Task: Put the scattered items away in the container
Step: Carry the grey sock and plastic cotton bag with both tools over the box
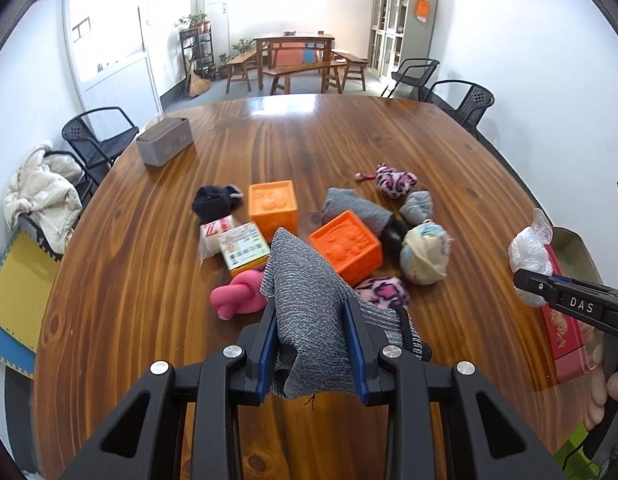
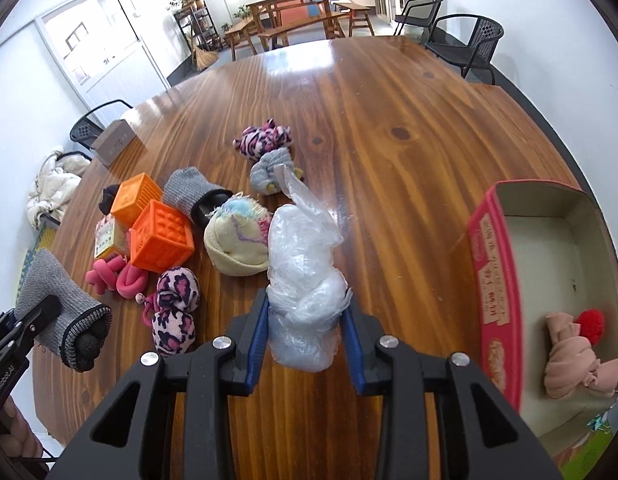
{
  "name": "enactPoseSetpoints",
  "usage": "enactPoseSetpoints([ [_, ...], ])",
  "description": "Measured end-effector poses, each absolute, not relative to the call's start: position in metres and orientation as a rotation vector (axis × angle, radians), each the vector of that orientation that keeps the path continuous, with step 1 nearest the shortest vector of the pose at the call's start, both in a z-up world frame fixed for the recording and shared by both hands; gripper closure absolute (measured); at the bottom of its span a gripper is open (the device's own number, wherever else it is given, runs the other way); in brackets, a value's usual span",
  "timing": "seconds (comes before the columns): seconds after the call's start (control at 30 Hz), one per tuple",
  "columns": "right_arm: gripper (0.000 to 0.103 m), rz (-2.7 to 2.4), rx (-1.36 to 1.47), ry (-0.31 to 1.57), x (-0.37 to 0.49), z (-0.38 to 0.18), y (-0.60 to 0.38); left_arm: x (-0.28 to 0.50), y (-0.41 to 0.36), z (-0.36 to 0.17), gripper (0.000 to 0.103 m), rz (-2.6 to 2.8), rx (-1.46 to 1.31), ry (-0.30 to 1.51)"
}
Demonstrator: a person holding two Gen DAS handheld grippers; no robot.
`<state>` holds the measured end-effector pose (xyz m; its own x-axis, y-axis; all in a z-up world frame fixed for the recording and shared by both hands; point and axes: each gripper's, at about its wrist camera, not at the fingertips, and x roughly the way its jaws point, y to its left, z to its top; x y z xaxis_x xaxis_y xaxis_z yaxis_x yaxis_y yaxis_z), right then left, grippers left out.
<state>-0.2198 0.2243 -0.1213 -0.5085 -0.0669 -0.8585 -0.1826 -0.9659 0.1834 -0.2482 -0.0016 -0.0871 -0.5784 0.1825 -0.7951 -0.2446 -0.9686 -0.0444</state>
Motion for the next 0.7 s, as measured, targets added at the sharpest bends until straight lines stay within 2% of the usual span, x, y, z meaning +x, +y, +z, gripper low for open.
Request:
enactPoseSetpoints([
  [0.3, 0.066, 2.637, -1.392, 0.436, -0.189, -0.096, 0.267, -0.233, 0.058, -0.06, 0.071, 2.542, -1.162, 0.155],
  [0.7, 0.066, 2.575, -1.236, 0.503, -0.132, -0.073, 0.339, -0.195, 0.176, -0.03, 0.071, 2.386, -0.98, 0.255],
])
